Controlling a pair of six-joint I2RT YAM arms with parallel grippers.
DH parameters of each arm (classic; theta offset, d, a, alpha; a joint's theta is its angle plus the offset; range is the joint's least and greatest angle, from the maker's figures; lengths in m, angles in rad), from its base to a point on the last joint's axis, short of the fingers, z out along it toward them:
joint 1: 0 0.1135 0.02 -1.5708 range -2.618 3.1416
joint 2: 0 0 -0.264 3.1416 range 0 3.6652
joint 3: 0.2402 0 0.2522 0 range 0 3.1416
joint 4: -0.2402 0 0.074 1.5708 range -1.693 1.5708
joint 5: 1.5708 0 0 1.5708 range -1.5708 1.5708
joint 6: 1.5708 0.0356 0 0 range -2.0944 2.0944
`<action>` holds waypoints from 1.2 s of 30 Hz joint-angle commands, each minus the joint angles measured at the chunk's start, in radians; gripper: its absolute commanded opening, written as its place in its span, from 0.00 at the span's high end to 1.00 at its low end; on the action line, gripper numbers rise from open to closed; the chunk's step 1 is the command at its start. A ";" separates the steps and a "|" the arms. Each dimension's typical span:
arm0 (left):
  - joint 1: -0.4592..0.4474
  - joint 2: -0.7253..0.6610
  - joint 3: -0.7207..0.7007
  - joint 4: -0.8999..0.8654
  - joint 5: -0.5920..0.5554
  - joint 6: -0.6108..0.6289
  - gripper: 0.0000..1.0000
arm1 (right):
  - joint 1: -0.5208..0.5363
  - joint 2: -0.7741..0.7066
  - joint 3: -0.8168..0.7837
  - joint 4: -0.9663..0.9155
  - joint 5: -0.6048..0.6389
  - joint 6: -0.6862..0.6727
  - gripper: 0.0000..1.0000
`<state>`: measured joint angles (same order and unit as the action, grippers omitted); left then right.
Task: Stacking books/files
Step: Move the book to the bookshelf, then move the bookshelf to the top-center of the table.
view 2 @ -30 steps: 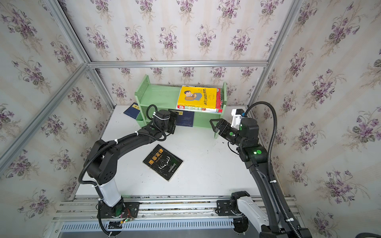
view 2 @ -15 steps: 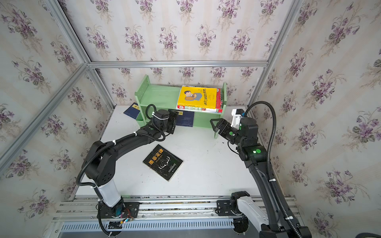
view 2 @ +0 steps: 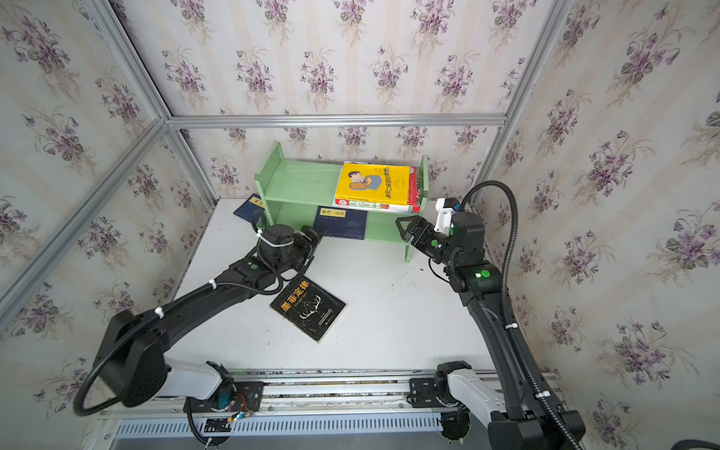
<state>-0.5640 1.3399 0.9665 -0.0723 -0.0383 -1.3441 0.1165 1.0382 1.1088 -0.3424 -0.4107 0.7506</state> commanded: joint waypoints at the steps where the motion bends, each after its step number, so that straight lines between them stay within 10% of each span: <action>1: -0.002 -0.153 -0.056 -0.184 -0.115 0.085 0.01 | 0.000 0.026 0.029 0.043 0.016 -0.013 0.18; 6: 0.044 -0.353 -0.071 -0.405 -0.397 0.211 0.01 | 0.001 0.075 0.062 0.062 0.040 -0.017 0.18; 11: 0.297 -0.325 -0.031 -0.435 -0.255 0.395 0.01 | 0.000 0.123 0.088 0.082 0.056 -0.013 0.18; 16: 0.488 -0.074 0.119 -0.449 -0.042 0.553 0.01 | 0.000 0.147 0.096 0.113 0.083 -0.001 0.19; 24: 0.579 0.430 0.578 -0.551 -0.005 0.746 0.01 | 0.004 0.129 0.098 0.098 0.182 -0.004 0.20; 36: 0.633 0.972 1.172 -0.653 0.011 0.701 0.01 | 0.040 0.060 0.051 0.068 0.359 0.034 0.21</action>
<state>0.0586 2.2616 2.0693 -0.6910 -0.0452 -0.6132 0.1436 1.1049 1.1618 -0.2928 -0.1219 0.7704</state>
